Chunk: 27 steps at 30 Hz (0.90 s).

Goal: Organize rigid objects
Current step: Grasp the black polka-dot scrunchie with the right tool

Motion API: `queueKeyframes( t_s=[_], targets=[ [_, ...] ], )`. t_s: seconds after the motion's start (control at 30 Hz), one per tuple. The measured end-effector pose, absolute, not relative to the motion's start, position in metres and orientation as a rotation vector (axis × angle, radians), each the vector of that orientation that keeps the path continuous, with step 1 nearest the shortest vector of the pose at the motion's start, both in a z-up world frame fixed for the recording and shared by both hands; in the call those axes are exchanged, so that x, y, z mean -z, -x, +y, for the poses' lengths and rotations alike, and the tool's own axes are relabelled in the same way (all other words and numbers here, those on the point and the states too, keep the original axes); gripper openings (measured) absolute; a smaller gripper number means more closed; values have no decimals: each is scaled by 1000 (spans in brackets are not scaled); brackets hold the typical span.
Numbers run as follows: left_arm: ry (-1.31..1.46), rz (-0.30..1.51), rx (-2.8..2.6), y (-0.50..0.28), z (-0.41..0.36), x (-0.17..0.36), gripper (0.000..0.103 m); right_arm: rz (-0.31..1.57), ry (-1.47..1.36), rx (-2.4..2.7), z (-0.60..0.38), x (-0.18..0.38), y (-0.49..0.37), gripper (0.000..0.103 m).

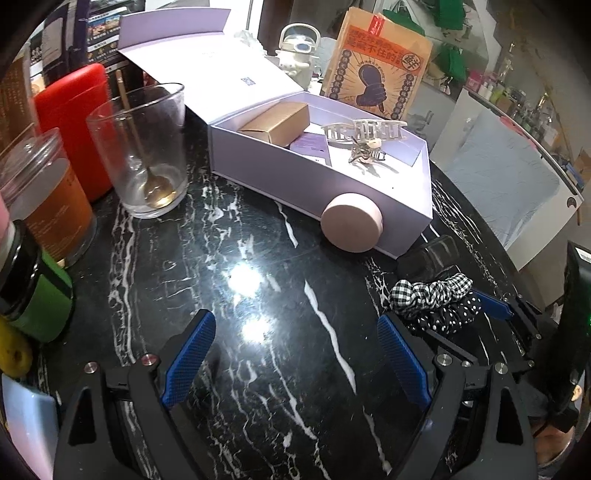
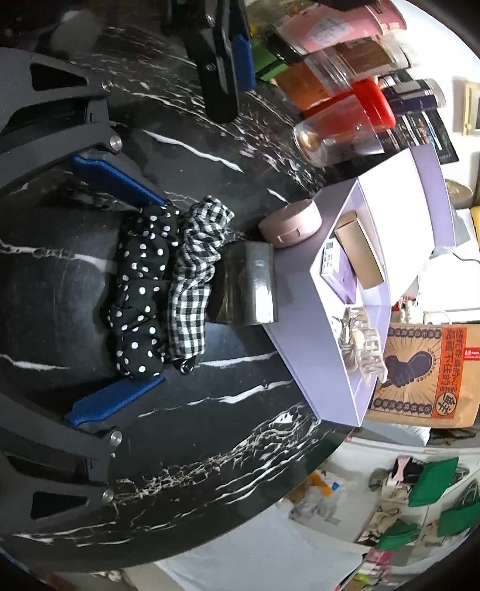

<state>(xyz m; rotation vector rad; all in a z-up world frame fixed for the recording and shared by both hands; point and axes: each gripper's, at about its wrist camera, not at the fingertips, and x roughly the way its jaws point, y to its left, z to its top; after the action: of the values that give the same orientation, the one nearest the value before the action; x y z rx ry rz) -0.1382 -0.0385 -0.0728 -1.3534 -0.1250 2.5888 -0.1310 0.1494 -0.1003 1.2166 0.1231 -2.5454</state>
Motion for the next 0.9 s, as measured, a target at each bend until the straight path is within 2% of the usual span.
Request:
queueKeyframes(
  t_s=[0.43,0.9],
  targets=[
    [1306,-14,-2548,168,-9,71,90,78,-1221,2502,166,98,132,85],
    [1289,-21,-2486,196,5,79,90,45,-1238,2554,193,97,136,86]
  ],
)
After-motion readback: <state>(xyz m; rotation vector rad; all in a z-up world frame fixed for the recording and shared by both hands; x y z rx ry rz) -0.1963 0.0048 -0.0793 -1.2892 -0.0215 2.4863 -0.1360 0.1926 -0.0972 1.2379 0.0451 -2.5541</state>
